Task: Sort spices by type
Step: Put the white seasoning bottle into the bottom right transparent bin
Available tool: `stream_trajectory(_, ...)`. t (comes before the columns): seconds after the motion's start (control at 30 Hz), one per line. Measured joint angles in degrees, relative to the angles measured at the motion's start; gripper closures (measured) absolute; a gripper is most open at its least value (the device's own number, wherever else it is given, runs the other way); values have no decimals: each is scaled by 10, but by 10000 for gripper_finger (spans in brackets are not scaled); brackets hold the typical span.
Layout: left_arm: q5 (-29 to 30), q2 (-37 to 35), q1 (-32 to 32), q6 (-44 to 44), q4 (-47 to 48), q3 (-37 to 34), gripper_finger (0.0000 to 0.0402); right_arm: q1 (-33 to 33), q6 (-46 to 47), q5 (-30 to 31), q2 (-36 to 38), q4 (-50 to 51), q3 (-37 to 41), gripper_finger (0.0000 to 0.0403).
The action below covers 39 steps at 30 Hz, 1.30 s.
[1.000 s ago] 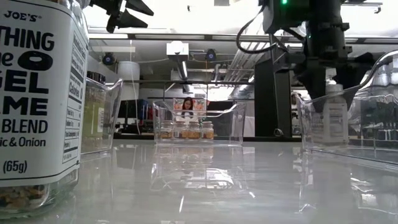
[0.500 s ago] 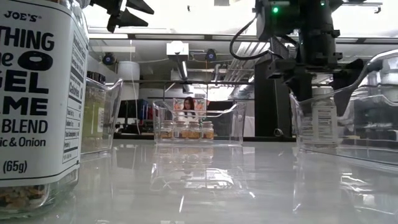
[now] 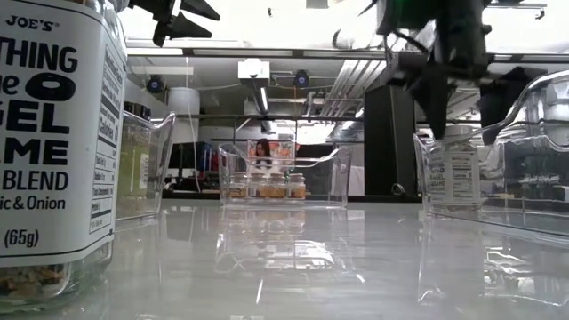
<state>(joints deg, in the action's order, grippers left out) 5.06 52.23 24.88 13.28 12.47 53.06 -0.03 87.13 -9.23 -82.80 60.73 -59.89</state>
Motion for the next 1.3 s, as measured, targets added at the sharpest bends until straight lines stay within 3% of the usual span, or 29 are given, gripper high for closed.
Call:
stream_trajectory(0.23,-1,-1,0,0,1,0,184,0,-3,-10,106,4,-9,115)
stream_trajectory(0.33,-48,-2,7,41,31,24,184,-2,-2,40,147,-4,-37,115)
stream_trajectory(0.43,-82,17,34,86,174,102,184,-16,-20,131,179,-35,-67,115)
stream_trajectory(0.57,-42,108,96,11,442,220,184,-58,-110,226,192,-96,-98,114)
stream_trajectory(0.73,-16,237,178,-36,607,249,183,-134,-250,189,186,-170,-114,114)
stream_trajectory(0.9,53,343,229,-61,670,241,183,-178,-312,141,174,-186,-114,114)
stream_trajectory(1.03,88,373,250,-74,646,241,183,-185,-338,119,159,-185,-113,114)
stream_trajectory(1.23,66,381,270,-88,639,242,183,-184,-359,104,136,-185,-113,114)
stream_trajectory(1.3,30,380,283,-79,638,242,183,-184,-362,100,130,-185,-113,114)
